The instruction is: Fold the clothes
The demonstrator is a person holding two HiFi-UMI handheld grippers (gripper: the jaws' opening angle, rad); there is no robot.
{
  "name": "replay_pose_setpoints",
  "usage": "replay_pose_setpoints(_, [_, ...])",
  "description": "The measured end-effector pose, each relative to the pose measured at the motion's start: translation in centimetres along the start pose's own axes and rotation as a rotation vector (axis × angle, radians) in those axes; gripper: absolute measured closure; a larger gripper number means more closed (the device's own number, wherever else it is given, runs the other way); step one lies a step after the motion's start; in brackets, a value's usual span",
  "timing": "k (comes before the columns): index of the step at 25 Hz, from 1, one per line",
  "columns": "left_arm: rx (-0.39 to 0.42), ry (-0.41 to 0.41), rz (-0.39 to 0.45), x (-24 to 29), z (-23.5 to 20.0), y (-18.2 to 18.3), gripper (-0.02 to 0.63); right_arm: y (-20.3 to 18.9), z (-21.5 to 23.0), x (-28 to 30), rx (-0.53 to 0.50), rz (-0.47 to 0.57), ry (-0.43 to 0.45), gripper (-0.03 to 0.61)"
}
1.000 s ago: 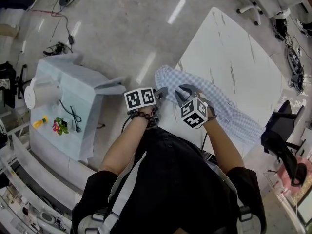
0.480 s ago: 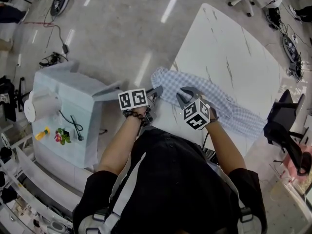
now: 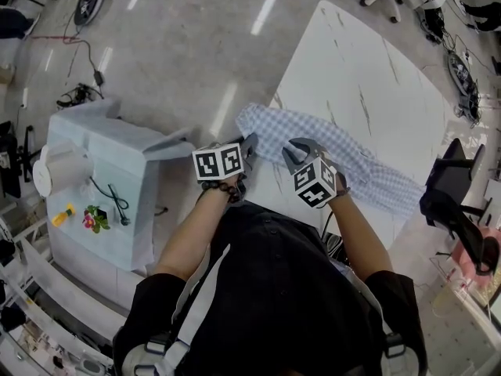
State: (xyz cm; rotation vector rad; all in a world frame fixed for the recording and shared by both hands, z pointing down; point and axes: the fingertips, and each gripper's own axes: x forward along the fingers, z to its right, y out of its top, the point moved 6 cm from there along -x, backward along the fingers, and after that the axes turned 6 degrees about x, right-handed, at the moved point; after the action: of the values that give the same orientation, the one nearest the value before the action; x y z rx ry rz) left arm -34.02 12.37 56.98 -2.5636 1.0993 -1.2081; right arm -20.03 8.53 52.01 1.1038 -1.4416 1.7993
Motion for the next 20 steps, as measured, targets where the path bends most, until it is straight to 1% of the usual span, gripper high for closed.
replay_pose_setpoints(2, [0.088,0.035,0.012,-0.4,0.9,0.8,0.581,-0.2,0.0,-0.2,0.009,0.004,-0.011,0.491])
replay_pose_setpoints(5, [0.184,0.039,0.035,-0.8,2.6,2.0,0.581,-0.5,0.2,-0.7,0.031,0.022,-0.038,0.491])
replay_pose_setpoints(9, [0.38,0.038,0.059,-1.0,5.9,3.1,0.581,-1.9,1.3,-2.2,0.095,0.059,-0.099,0.491])
replay_pose_setpoints(11, [0.495,0.046,0.076,-1.0,8.1,3.4,0.581,-3.5,2.3,-3.5,0.146,0.07,-0.142,0.491])
replay_pose_setpoints(12, [0.567,0.053,0.082,-1.0,9.4,3.5,0.58,-4.4,2.7,-4.2,0.176,0.078,-0.158,0.491])
replay_pose_setpoints(16, [0.896,0.079,0.073,0.4,15.8,2.7,0.58,-8.3,4.1,-7.9,0.274,0.13,-0.172,0.491])
replay_pose_setpoints(18, [1.004,0.061,0.051,1.7,19.1,1.1,0.58,-10.6,4.6,-9.8,0.303,0.147,-0.184,0.491])
replay_pose_setpoints(20, [1.069,0.032,0.02,2.9,22.1,-1.1,0.58,-12.9,5.2,-11.9,0.328,0.163,-0.198,0.491])
